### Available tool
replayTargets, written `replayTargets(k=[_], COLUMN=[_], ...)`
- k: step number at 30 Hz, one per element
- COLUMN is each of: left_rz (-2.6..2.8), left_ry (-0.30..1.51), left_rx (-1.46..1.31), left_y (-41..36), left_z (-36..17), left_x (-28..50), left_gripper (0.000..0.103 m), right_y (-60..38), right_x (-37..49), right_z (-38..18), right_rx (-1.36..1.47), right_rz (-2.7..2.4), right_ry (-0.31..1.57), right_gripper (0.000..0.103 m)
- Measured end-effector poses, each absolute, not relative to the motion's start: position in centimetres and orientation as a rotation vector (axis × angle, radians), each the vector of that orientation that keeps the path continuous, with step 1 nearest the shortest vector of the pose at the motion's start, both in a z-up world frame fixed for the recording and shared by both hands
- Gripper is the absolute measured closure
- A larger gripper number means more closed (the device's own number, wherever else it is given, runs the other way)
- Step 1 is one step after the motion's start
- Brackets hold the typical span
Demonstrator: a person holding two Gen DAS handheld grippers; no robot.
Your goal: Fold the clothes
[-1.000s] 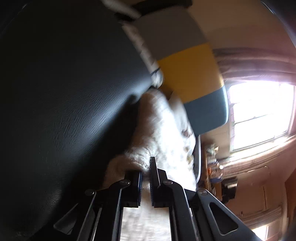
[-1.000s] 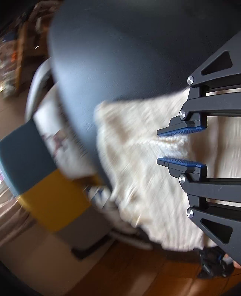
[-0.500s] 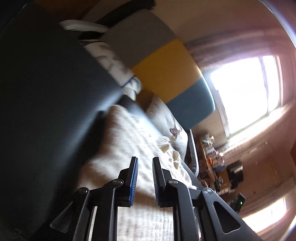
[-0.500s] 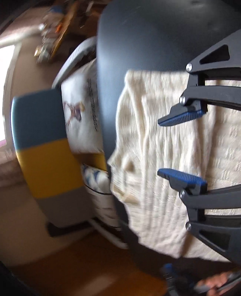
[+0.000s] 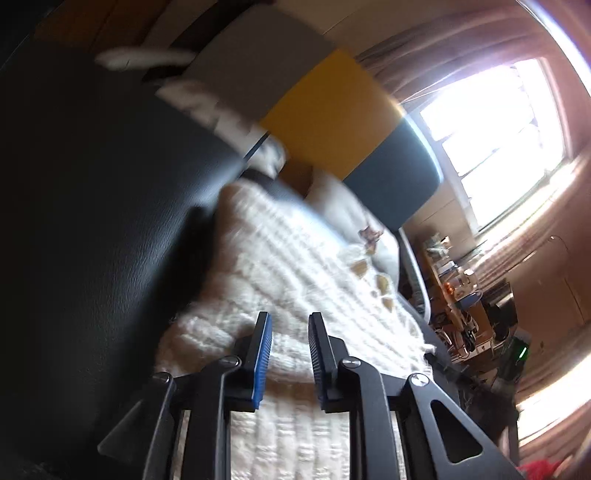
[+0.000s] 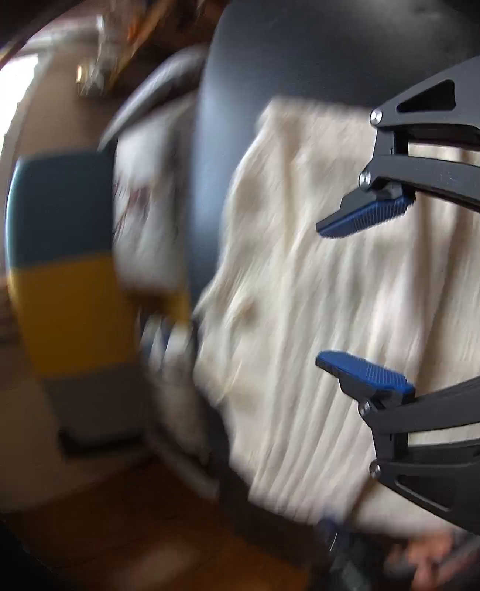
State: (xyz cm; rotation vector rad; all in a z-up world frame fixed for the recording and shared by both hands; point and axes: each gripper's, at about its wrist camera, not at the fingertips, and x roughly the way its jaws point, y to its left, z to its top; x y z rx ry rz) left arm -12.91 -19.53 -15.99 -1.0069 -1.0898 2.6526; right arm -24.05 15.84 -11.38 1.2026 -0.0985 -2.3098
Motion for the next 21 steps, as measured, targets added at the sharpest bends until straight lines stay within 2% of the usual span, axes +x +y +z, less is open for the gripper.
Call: replayTargets(k=[1,3,8,12,15,21], left_rz=[2.653,2.653,2.597,2.58,2.568,2.509], left_ry=[-1.075,-1.045,-1.077,-1.07,-1.043,-1.107], left_rx=[-1.015,-1.037,-1.062,-1.061,-1.076,-1.058], left_y=[-19.3,-18.7,-18.6,-18.7,-18.6,-19.5], left_z=[-16.2,-16.6,-18.1,-18.4,-18.4,-18.6], left_x=[-12.9,-12.8,-12.6,-12.2,-12.3,-12.1], left_gripper=[0.084,0.083,0.083,0.084,0.084,0.086], right_y=[14.0,9.2,-3.8,-11.0,-12.6,-9.7], right_x=[-24.6,-25.1,-25.1,-26.4,-28.4,-28.6], right_z=[-10.8,-10.1,-10.4,-13.3,-15.6,-14.6], right_rx=[1.201,1.213,1.274,1.379,1.403,1.363], right_rz=[-2.196,-1.972,-1.556,-1.483,-1.617,-1.636], right_ry=[-0.136,-0.156,-0.08,0.028,0.045,-0.149], right_gripper=[0.018,0.018,0.018,0.018,0.021,0.022])
